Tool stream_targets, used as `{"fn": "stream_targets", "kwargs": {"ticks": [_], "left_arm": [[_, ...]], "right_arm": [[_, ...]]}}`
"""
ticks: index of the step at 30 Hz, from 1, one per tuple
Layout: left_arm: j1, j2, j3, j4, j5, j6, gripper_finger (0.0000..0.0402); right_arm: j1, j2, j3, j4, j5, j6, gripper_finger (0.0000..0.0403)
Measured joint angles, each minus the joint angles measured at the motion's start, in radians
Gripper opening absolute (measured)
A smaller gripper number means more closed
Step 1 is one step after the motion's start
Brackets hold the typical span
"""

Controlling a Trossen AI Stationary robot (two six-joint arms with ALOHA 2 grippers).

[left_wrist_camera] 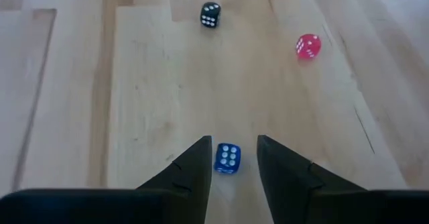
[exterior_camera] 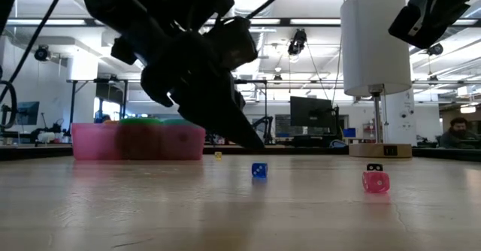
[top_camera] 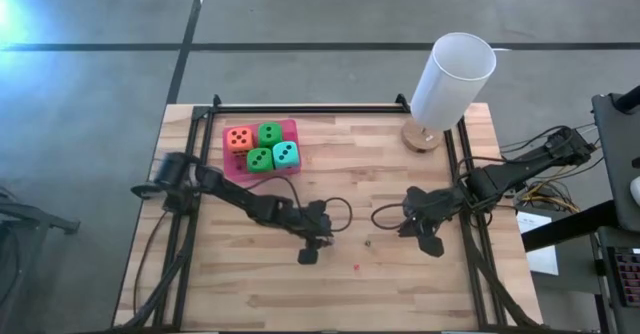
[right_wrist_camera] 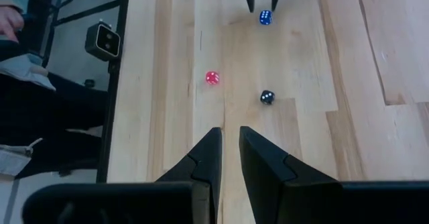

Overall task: Pick & Place Dice
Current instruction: Put the small blue dice into the red bin

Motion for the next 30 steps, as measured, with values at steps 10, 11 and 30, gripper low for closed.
{"fn": "stream_targets", "kwargs": {"ticks": [10,11,30], "left_arm": [[-0.001,0.03,-0.001,0.0,0.001,-0.003,0.0127],[-0.001,0.033,-0.001,0.0,0.0,-0.003,0.0126],[-0.001,0.063,0.001,0.019,-0.005,-0.021,0.0074]], "right_arm": [[0.0,0.0,0.0,0.0,-0.001,-0.008,0.0052],[0.0,0.0,0.0,0.0,-0.001,-0.009,0.0052],[0.0,0.0,0.0,0.001,-0.003,-0.003,0.0052]]}}
